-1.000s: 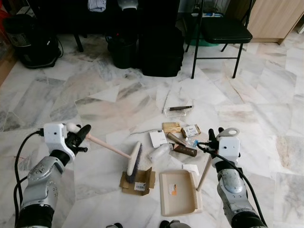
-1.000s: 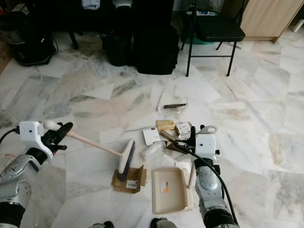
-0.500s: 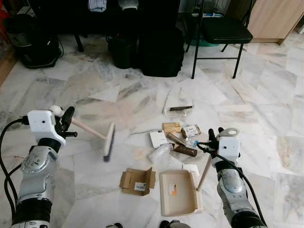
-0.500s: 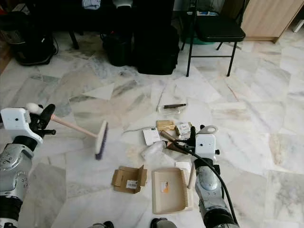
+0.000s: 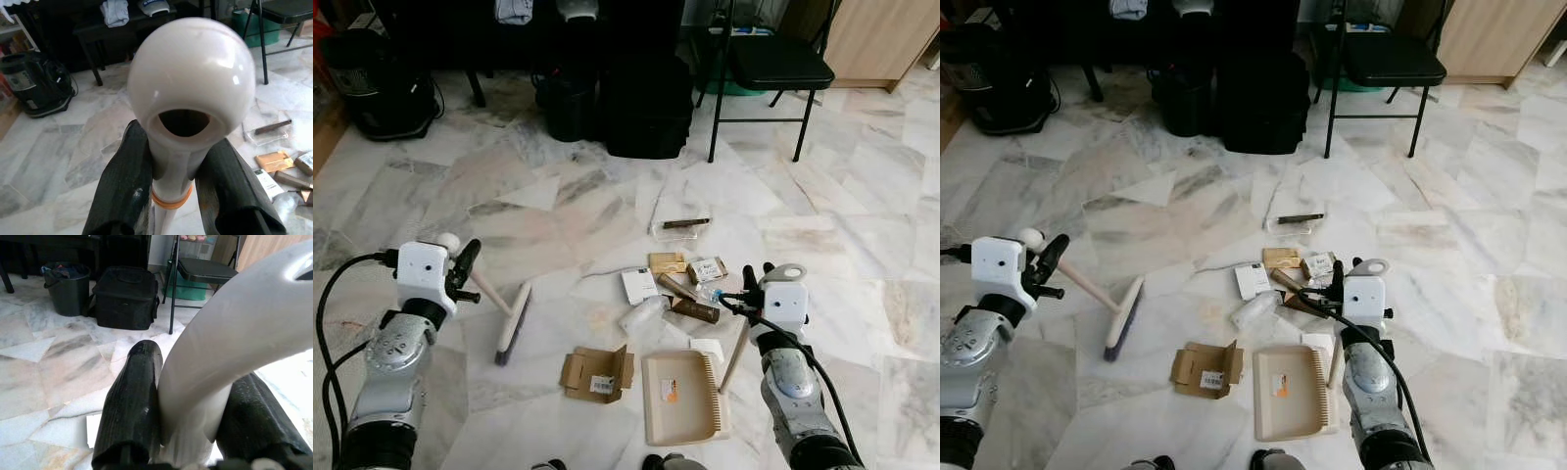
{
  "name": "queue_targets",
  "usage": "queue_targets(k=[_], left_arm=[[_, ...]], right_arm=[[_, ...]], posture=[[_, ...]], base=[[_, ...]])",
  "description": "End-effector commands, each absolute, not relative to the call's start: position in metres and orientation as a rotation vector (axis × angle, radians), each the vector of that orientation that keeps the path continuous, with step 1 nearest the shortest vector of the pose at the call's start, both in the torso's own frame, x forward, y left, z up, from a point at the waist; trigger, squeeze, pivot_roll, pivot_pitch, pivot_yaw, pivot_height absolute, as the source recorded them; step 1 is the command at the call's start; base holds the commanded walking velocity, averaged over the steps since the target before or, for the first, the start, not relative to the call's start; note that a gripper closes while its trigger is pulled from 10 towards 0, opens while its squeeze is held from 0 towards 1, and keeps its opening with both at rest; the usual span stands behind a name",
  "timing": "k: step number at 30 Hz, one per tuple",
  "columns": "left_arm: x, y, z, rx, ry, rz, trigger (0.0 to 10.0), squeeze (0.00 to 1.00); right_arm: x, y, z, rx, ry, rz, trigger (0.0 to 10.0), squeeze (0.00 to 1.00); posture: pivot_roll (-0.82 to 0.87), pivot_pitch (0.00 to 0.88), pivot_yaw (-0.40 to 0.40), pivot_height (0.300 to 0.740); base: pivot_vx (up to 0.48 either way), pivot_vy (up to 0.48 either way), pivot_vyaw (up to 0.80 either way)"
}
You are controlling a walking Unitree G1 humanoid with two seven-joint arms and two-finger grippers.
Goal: Sweep floor
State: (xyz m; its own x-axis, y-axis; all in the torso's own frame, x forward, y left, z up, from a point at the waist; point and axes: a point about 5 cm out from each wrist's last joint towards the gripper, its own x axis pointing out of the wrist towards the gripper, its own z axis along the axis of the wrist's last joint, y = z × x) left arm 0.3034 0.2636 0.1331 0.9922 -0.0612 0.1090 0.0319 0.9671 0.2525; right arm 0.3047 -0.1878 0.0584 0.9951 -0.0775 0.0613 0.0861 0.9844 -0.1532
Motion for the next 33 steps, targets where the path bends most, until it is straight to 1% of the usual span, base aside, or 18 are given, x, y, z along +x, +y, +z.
queue_targets(k=[1, 9, 16, 19, 23, 24, 26, 27, 33], left_arm=[[0.297, 0.272, 0.134, 0.319, -0.113, -0.063, 10.0, 0.0], [0.272, 0.292, 0.125, 0.41, 0.002, -0.152, 10.0, 0.0], [0.258, 0.297, 0.121, 0.4, 0.032, -0.153, 10.0, 0.0], [0.246, 0.295, 0.116, 0.336, 0.085, -0.206, 10.0, 0.0], [0.241, 0.297, 0.115, 0.232, 0.138, -0.235, 10.0, 0.0], [0.24, 0.295, 0.114, 0.169, 0.164, -0.265, 10.0, 0.0], [0.24, 0.294, 0.114, 0.148, 0.174, -0.282, 10.0, 0.0], [0.24, 0.291, 0.114, 0.104, 0.19, -0.305, 10.0, 0.0], [0.241, 0.283, 0.111, 0.058, 0.198, -0.312, 10.0, 0.0]], right_arm=[[0.299, -0.192, 0.048, -0.165, -0.001, -0.087, 10.0, 0.0], [0.298, -0.193, 0.047, -0.163, 0.003, -0.088, 10.0, 0.0], [0.298, -0.192, 0.046, -0.162, 0.003, -0.085, 10.0, 0.0], [0.298, -0.192, 0.047, -0.163, 0.0, -0.084, 10.0, 0.0], [0.299, -0.193, 0.047, -0.165, 0.001, -0.085, 10.0, 0.0], [0.299, -0.193, 0.047, -0.165, 0.003, -0.084, 10.0, 0.0], [0.299, -0.193, 0.047, -0.166, 0.003, -0.084, 10.0, 0.0], [0.3, -0.193, 0.047, -0.165, 0.004, -0.085, 10.0, 0.0], [0.3, -0.192, 0.048, -0.163, 0.003, -0.086, 10.0, 0.0]], posture=[[-0.02, 0.206, -0.045, 0.74], [-0.01, 0.208, -0.042, 0.74], [-0.01, 0.201, -0.038, 0.74], [-0.01, 0.194, -0.035, 0.74], [0.0, 0.192, -0.035, 0.74], [0.0, 0.192, -0.035, 0.74], [0.01, 0.19, -0.034, 0.74], [0.01, 0.19, -0.034, 0.74], [0.01, 0.193, -0.035, 0.74]], base=[[0.0, 0.0, 0.0], [0.0, 0.0, 0.0], [0.0, 0.0, 0.0], [0.0, 0.0, 0.0], [0.0, 0.0, 0.0], [0.0, 0.0, 0.0], [0.0, 0.0, 0.0], [0.0, 0.0, 0.0], [0.0, 0.0, 0.0]])
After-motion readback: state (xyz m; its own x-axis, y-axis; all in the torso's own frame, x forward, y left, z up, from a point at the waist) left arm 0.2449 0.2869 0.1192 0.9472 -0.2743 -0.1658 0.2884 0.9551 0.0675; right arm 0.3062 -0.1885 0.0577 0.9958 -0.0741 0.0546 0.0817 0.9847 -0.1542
